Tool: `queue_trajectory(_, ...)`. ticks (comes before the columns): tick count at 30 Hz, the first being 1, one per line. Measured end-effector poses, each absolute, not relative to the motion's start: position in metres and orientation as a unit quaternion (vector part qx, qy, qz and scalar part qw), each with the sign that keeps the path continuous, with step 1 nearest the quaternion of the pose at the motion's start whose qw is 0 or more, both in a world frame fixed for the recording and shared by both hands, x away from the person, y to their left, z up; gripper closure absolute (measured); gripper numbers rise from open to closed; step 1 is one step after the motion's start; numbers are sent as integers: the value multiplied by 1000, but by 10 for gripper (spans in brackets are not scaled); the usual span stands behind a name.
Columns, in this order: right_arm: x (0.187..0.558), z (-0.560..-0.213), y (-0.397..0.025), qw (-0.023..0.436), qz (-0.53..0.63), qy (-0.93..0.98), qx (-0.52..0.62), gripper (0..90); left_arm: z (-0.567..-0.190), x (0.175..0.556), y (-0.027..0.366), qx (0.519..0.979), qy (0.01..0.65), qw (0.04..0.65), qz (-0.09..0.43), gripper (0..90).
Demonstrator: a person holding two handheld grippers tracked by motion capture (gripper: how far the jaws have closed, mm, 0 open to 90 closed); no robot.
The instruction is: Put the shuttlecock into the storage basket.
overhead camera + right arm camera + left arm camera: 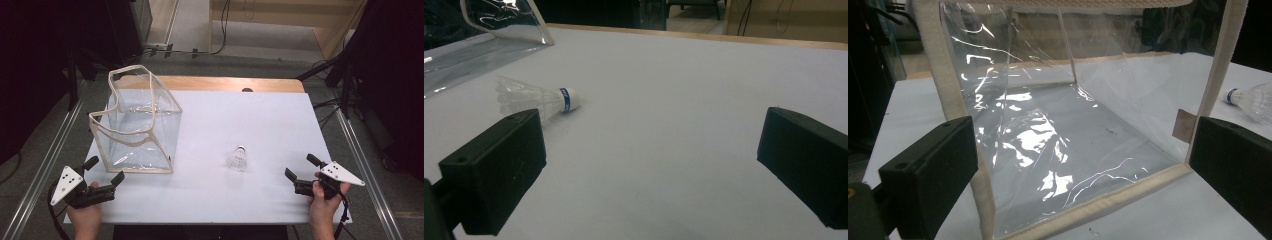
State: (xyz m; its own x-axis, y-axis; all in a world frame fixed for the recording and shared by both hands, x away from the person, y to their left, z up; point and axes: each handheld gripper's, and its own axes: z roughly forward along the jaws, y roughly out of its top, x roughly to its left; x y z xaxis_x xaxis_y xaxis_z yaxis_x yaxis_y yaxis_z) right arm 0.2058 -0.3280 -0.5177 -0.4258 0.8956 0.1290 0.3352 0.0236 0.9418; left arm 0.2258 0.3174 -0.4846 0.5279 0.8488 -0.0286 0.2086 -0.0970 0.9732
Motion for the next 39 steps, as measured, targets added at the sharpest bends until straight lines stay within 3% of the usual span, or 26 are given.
queue_trajectory(31, 205, -498, -293, 246, 520, 703, 419, 58, -485, 226, 317, 682, 386, 548, 292, 0)
queue_trajectory(33, 205, -499, -291, 247, 515, 703, 424, 136, -485, 226, 317, 682, 386, 548, 292, 0)
queue_trajectory(36, 206, -499, -290, 245, 512, 703, 428, 153, -485, 226, 317, 683, 386, 548, 292, 0)
queue_trajectory(39, 208, -500, -287, 246, 503, 707, 432, 229, -485, 226, 317, 683, 386, 548, 292, 0)
